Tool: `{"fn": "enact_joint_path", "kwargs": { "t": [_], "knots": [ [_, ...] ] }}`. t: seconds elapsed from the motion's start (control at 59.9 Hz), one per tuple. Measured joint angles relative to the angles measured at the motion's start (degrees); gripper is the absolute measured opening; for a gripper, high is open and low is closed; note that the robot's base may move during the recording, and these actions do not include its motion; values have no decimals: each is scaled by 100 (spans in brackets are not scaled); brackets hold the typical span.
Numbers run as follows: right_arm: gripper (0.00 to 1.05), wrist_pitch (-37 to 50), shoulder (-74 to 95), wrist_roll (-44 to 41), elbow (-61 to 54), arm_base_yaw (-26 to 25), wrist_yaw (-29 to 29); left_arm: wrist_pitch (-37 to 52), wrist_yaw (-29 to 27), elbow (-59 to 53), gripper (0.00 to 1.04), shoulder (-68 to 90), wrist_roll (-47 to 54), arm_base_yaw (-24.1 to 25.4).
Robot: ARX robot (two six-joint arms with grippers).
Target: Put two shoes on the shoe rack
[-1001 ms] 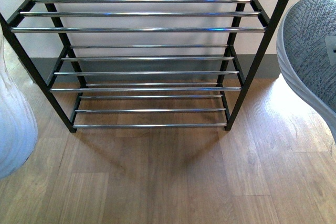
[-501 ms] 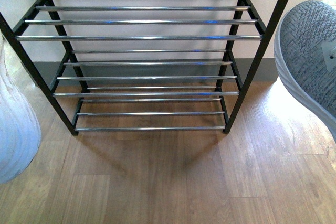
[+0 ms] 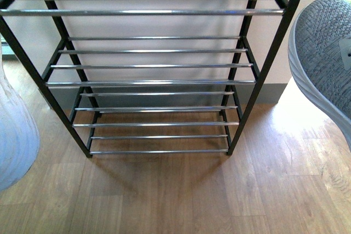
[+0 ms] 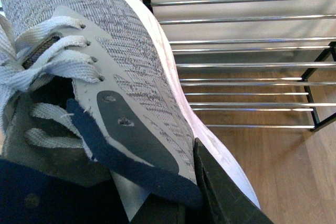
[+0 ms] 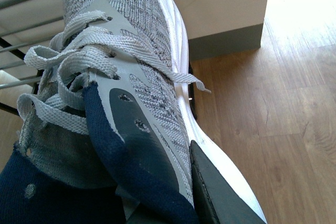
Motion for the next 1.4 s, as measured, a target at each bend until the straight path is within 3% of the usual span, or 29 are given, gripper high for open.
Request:
{"fn": "enact_joint_path", "kwargs": {
  "t": [0.984,1.118,1.402],
  "knots": [
    [1,13,0,0,-2,-2,-24,2,-9,0,2,-2,-2,-2],
    [1,1567,269,122,-260,90,-304,2,-4,0,2,-2,-2,-2],
    [1,1397,1547,717,1040,1104,859,2,-4,0,2,-2,-2,-2]
  ]
}}
